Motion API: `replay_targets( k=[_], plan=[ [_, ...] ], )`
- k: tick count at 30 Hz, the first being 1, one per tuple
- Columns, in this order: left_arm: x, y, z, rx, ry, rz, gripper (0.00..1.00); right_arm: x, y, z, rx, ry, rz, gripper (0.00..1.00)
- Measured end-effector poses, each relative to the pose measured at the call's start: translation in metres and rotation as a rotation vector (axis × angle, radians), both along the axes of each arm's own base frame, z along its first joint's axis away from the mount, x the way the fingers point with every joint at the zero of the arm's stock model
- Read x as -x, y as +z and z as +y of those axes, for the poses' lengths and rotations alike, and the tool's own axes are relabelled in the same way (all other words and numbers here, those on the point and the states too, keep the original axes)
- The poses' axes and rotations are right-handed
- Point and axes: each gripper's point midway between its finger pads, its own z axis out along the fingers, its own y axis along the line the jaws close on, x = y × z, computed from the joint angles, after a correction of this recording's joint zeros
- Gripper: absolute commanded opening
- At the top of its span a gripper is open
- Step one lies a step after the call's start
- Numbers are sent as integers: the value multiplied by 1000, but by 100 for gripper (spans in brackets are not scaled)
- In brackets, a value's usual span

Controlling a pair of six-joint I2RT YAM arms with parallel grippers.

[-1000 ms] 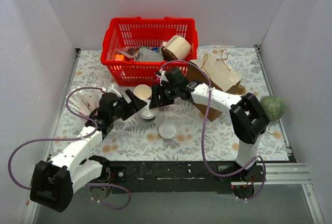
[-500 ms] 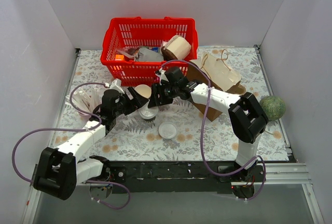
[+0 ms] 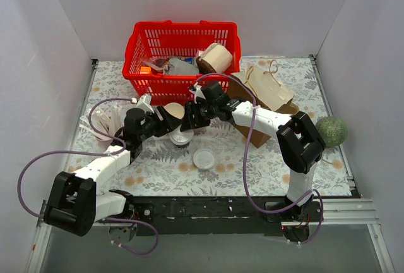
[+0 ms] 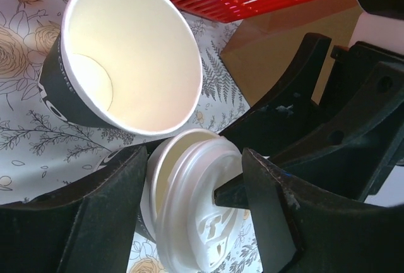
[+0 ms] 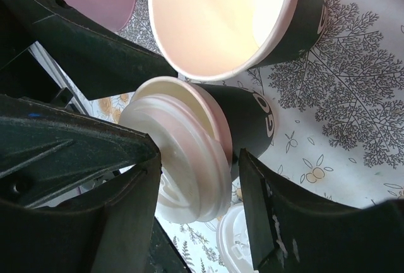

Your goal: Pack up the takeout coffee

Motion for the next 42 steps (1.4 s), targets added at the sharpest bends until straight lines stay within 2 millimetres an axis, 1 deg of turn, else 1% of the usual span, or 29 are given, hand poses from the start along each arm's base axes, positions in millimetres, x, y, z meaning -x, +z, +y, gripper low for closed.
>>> replay_targets(
  k=[2,4,5,8,11,13,14,17,21,22,23,25,26,30,34,38,42],
  plan=[
    [4,0,0,6,-6,-10,55,1,0,0,0,3,3,59],
    [9,-1,2,10,-8,-13,54,1,0,0,-2,7,4,59],
    [11,-1,3,12,-9,-15,50,2,0,0,-2,7,5,58],
    [14,0,3,13,-16,-21,48,3,1,0,-5,12,8,57],
    [19,-6,4,14,-23,-10,44,3,1,1,-6,14,9,56],
    [21,-8,4,22,-26,-7,38,2,1,0,-8,14,9,54],
    [22,-8,3,27,-29,-7,37,2,1,0,-10,13,9,53],
    [27,-10,2,43,-39,4,37,-1,1,-1,-16,9,6,50],
    [34,-10,3,53,-41,6,37,-1,1,1,-39,27,-13,46],
    [36,-11,4,56,-42,10,39,-2,1,2,-50,36,-26,46],
    [38,-11,4,62,-42,14,47,-2,1,3,-63,46,-42,45],
    [41,-10,3,76,-46,19,50,-1,1,4,-82,68,-73,45],
    [43,-8,2,85,-51,17,54,-1,2,4,-91,78,-87,45],
    [51,-5,2,110,-53,24,59,0,6,8,-118,124,-130,48],
    [63,-8,-1,125,-69,63,60,1,5,9,-113,140,-153,49],
    [66,-13,0,122,-58,97,59,4,1,8,-98,147,-160,49],
    [65,-16,0,116,-49,128,57,8,-7,2,-78,151,-153,44]
  ],
)
